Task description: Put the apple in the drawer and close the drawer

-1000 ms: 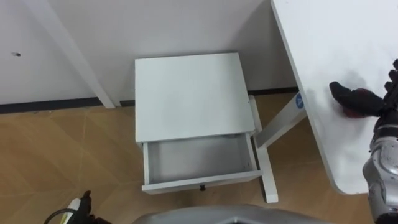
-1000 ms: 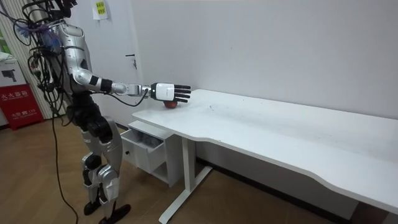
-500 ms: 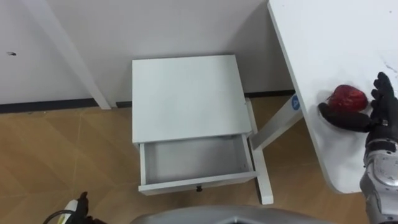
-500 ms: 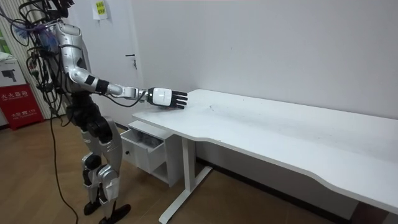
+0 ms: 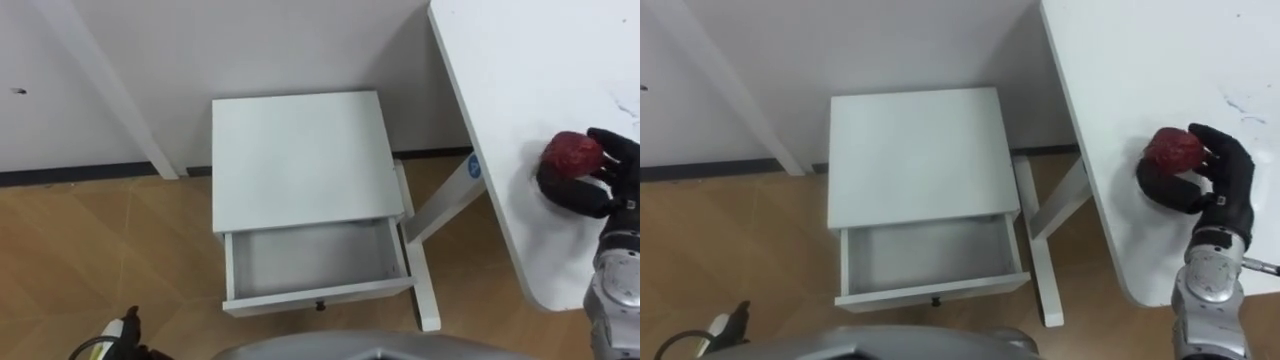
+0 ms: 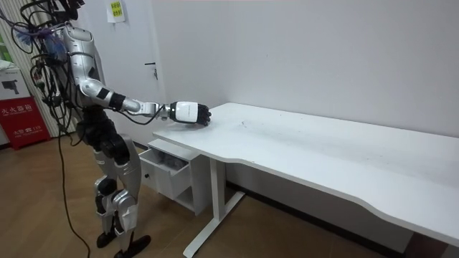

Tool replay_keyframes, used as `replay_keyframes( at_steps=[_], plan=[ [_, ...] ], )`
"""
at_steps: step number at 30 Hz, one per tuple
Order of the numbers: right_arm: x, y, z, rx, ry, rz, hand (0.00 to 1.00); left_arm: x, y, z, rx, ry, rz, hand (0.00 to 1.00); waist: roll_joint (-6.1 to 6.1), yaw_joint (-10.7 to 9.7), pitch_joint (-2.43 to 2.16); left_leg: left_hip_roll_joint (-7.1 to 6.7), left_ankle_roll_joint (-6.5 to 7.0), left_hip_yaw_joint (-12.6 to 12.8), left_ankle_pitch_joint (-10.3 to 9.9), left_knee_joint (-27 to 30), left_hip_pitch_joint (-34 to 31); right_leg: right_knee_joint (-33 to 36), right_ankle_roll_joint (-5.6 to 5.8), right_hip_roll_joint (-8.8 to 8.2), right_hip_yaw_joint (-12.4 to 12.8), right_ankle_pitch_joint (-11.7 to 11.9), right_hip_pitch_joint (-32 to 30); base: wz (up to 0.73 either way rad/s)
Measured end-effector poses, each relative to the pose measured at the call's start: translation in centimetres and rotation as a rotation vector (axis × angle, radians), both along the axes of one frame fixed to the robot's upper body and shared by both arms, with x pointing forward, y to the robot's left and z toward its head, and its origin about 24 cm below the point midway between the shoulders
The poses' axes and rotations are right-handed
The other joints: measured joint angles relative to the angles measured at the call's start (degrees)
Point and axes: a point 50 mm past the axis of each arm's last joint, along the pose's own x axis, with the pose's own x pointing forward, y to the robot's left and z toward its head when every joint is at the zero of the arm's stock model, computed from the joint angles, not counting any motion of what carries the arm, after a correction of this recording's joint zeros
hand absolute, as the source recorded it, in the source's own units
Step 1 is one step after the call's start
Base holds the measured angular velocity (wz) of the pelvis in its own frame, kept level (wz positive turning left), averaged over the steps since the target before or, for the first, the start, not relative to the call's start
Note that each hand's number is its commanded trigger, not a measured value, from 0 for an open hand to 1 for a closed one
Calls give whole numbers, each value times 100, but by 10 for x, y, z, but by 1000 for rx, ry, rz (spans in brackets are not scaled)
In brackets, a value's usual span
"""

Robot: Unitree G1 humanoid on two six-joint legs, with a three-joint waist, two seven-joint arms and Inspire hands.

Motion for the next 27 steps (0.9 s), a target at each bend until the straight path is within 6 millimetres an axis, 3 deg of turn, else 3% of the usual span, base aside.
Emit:
replay_keyframes(
  at_steps=[5,13,22,24,27],
  plan=[
    [1,0,-1,-26,13,1,100,1,0,0,4,0,-7,0,25,18,-1,12,-4,8,-2,6,-3,0,-7,16,-7,4,-21,0],
    [10,24,3,-33,3,150,100,5,-1,-1,-8,-11,-2,0,71,47,3,17,-10,8,-3,27,3,4,-18,16,-3,15,-15,0],
    [29,73,2,-47,34,435,100,7,-11,-4,-45,9,-53,0,71,365,22,19,-11,-36,-4,69,-29,3,-15,21,-86,30,-20,2],
    [31,89,-4,-58,83,545,100,10,-13,-5,-53,9,-78,0,79,477,28,11,-11,-76,-4,76,-92,3,-15,28,-155,30,-24,9],
    [33,101,-7,-77,119,627,100,10,-16,-6,-71,24,-105,0,80,483,43,-19,-6,-245,-1,119,-177,-1,-15,-2,-349,29,-34,28]
  ],
)
